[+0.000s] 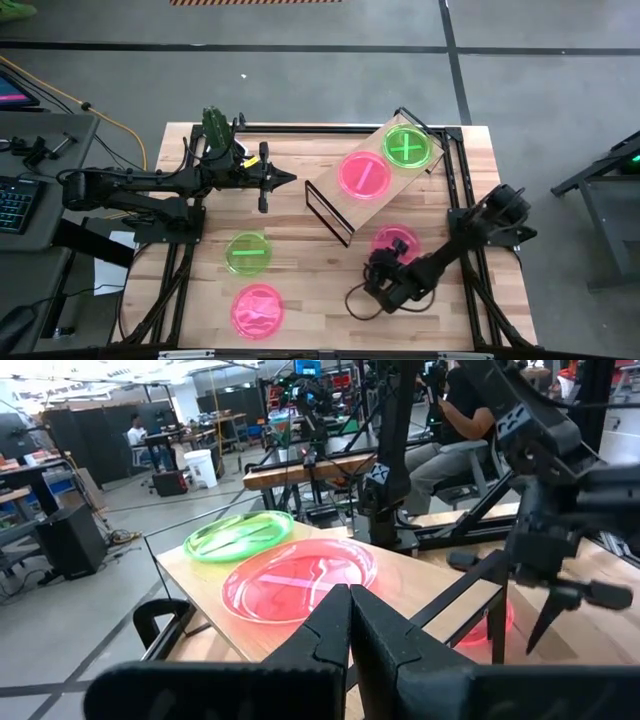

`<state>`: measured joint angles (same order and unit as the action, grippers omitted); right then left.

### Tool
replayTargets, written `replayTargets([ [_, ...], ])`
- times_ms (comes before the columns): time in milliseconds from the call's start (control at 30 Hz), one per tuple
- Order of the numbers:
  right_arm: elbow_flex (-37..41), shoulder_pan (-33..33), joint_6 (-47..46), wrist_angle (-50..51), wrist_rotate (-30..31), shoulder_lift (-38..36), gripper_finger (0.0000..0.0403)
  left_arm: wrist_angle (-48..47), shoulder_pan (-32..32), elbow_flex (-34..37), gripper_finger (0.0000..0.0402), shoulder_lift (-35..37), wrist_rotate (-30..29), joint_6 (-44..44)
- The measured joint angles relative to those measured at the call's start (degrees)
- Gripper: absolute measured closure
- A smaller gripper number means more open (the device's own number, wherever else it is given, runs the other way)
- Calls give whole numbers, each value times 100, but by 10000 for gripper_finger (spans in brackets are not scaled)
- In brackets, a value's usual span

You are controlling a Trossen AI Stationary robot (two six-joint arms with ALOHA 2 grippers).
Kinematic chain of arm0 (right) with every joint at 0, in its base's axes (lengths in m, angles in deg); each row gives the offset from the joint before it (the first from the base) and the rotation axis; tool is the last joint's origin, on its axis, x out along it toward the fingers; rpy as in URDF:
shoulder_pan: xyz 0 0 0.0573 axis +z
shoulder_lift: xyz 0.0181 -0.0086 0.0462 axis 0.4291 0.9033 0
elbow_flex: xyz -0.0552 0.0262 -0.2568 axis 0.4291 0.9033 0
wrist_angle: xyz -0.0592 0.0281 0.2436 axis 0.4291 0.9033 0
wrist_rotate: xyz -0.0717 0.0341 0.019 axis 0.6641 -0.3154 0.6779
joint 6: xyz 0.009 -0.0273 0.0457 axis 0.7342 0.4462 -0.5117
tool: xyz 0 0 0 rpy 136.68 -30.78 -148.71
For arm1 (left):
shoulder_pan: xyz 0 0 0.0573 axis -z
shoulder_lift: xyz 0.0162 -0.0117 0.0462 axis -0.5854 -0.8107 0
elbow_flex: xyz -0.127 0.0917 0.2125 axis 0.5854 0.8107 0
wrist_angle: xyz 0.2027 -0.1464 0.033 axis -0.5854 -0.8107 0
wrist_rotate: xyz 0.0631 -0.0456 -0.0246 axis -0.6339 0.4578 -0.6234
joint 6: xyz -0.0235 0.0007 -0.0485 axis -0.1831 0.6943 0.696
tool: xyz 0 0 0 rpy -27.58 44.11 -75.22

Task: Place and stack plates onto a shelf
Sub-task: Stack the right pink plate on top of the pink plate on the shelf

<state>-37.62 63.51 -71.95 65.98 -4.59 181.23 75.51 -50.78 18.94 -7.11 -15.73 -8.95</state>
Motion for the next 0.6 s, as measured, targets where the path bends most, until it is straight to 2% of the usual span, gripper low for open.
replayTargets([
  [233,-500,-133,214,624,329,566,244,-41,-1,0,401,2,0,1],
  [467,-1161,-72,837,1166,314,606,247,-44,-1,0,401,1,0,1],
  [600,-1482,9,127,2236,326,604,247,-45,-1,0,401,1,0,1],
])
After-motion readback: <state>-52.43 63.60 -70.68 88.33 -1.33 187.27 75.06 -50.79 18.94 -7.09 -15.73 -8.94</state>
